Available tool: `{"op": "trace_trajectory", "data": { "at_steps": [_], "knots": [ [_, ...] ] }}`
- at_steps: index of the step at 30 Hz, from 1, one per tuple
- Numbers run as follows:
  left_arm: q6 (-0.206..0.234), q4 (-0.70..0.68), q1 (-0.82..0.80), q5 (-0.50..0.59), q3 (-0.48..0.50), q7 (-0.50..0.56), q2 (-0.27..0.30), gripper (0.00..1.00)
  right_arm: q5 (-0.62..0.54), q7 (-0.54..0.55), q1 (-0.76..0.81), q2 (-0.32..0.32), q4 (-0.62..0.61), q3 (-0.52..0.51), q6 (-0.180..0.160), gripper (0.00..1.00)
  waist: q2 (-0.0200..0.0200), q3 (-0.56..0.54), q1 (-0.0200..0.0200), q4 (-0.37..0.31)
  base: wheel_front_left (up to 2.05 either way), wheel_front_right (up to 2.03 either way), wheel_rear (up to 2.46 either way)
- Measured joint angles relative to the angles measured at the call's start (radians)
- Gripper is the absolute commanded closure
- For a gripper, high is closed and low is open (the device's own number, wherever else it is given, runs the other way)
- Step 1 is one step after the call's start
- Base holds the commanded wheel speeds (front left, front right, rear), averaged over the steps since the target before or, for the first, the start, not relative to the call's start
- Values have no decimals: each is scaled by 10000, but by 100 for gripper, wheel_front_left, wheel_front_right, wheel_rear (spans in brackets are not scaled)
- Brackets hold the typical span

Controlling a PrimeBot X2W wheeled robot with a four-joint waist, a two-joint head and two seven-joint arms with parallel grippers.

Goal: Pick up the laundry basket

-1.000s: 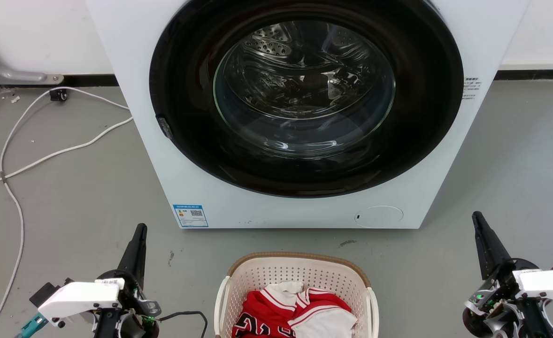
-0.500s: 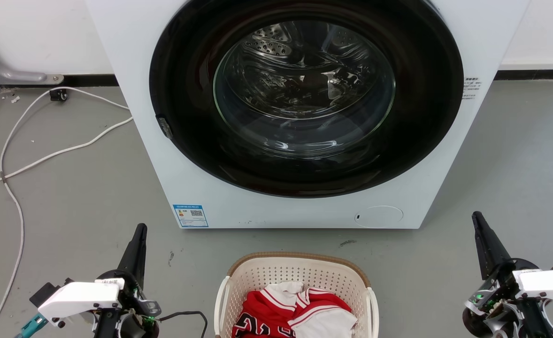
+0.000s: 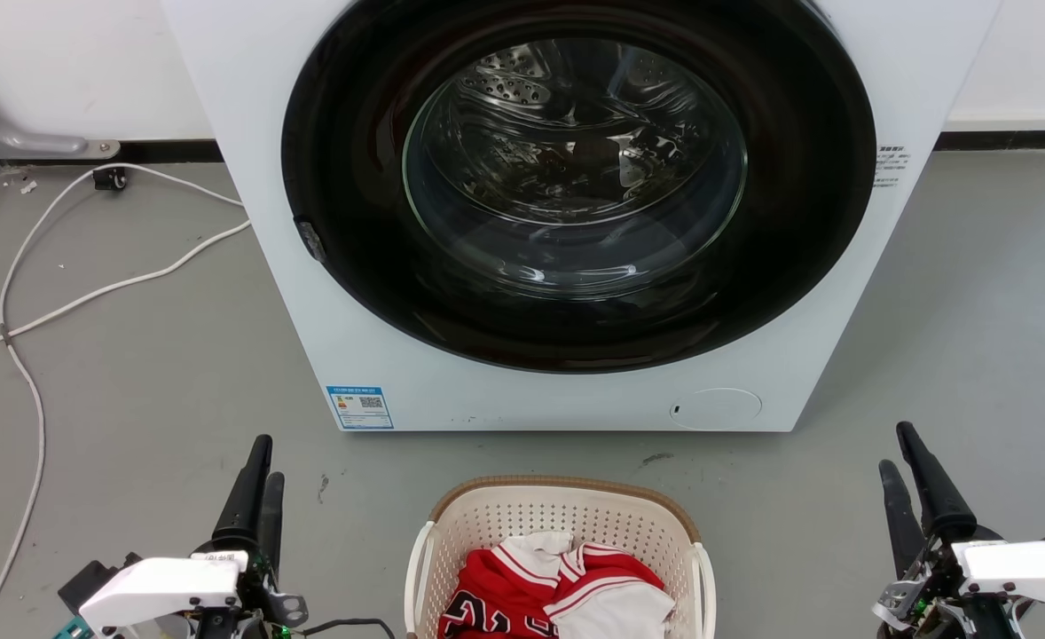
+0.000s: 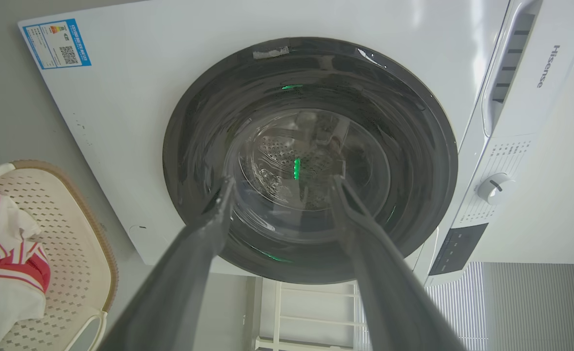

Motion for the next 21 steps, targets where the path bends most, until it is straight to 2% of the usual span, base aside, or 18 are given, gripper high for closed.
{"op": "trace_trajectory", "data": {
  "at_steps": [9, 21],
  "knots": [
    [13, -474, 0, 1616, -6, -408, 0, 0, -2015, -422, 4, 2, -506, 23, 0, 0, 0, 37, 0, -5, 0, 0, 0],
    [441, -1137, 61, 4171, -387, -907, 2, 0, -4957, -907, 154, 2, -1218, 378, 0, 0, 0, 74, 0, -9, 0, 0, 0]
  ]
}}
